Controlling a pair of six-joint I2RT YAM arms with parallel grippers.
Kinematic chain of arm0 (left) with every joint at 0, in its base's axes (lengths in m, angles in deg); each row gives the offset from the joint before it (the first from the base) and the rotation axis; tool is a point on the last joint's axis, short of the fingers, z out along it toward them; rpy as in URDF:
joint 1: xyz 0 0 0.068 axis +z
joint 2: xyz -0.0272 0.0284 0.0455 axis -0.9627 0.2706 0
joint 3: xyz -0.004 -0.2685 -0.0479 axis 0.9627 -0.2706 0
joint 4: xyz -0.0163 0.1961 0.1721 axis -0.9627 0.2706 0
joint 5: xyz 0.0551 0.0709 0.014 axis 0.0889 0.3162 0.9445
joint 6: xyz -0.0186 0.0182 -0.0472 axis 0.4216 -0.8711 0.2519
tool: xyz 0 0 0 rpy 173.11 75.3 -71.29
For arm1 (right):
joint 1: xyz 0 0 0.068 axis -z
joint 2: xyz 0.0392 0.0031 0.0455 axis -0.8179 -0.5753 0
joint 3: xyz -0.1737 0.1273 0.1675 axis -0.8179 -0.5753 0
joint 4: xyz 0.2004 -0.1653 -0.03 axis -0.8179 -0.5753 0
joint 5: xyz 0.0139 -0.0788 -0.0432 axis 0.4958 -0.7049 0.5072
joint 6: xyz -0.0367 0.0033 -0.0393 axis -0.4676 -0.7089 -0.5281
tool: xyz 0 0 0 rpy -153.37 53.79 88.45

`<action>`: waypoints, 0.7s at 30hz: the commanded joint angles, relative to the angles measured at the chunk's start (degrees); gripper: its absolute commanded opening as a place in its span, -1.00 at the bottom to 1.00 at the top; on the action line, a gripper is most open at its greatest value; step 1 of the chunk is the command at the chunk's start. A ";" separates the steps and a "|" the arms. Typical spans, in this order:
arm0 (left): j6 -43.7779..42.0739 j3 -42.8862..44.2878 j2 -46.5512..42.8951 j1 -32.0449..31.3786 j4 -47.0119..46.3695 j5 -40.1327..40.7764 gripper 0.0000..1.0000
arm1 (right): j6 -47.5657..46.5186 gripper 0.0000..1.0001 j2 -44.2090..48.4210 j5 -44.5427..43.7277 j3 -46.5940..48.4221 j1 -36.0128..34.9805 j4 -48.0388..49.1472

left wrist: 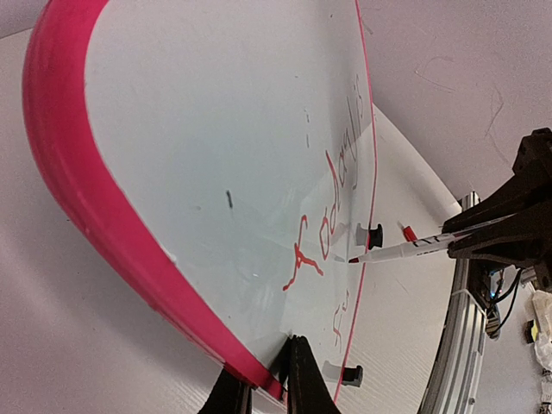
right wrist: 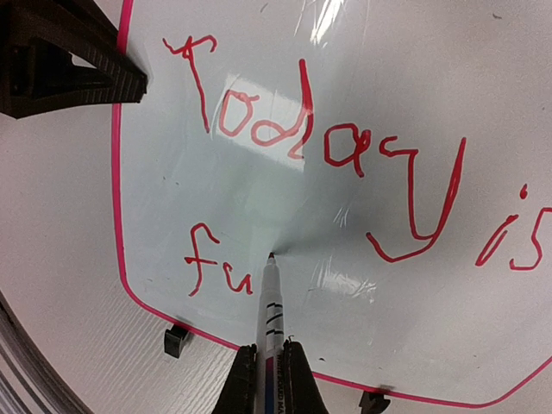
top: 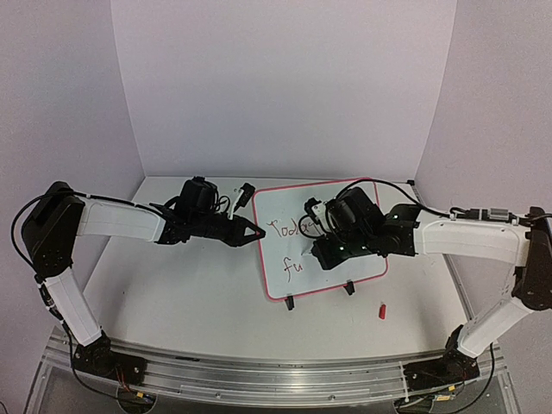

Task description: Write a sentence on the whiteboard

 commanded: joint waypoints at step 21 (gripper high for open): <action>-8.97 -0.77 3.79 1.46 9.32 20.35 -1.00 | 0.64 -1.00 3.42 -0.73 -2.08 0.13 -2.38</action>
